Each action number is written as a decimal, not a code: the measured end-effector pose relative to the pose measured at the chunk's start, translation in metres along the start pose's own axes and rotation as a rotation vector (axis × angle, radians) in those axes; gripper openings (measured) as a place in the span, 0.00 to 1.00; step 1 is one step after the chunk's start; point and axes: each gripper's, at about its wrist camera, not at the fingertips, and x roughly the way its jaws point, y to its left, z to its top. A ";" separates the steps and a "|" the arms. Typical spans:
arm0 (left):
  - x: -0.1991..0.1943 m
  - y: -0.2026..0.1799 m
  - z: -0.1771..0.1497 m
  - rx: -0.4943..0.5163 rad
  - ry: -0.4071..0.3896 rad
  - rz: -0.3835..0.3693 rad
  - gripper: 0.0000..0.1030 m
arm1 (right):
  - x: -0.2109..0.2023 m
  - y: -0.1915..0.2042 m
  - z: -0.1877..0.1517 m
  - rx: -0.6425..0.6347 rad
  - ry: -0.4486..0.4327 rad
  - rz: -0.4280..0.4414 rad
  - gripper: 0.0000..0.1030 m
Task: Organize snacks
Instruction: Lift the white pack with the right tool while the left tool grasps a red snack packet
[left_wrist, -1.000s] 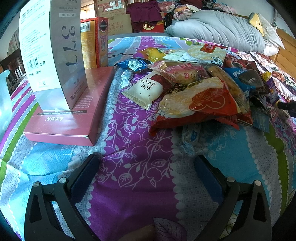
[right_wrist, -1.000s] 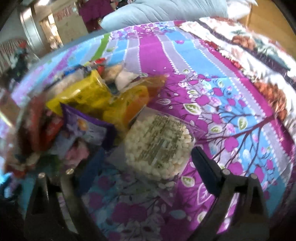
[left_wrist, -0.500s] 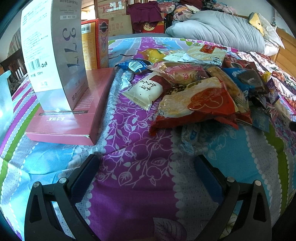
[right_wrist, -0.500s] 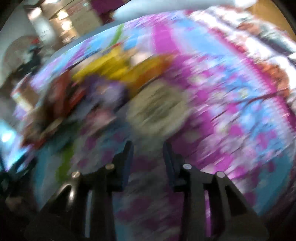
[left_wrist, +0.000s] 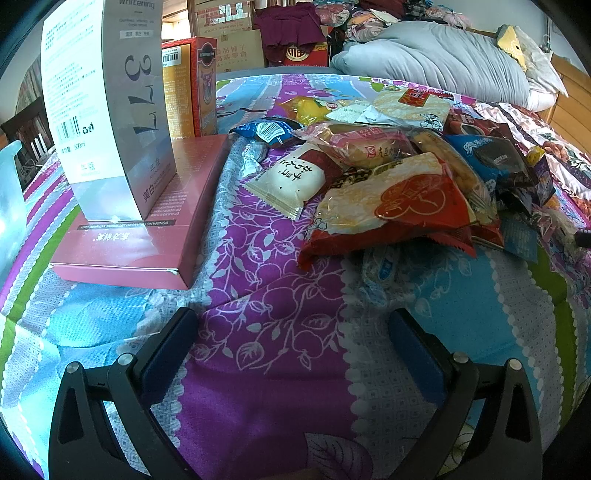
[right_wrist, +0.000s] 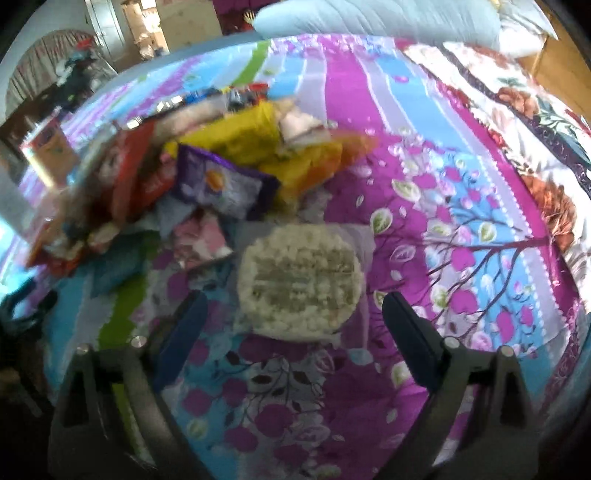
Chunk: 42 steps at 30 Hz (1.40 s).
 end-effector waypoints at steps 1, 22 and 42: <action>0.000 0.000 0.000 0.000 0.000 0.000 1.00 | 0.007 0.001 0.000 0.003 0.011 -0.012 0.93; -0.067 0.007 0.027 0.096 -0.123 -0.163 0.55 | -0.055 0.006 -0.049 0.149 -0.112 0.156 0.75; -0.027 -0.012 0.084 0.229 -0.149 -0.285 0.38 | -0.059 0.023 -0.043 0.125 -0.129 0.211 0.75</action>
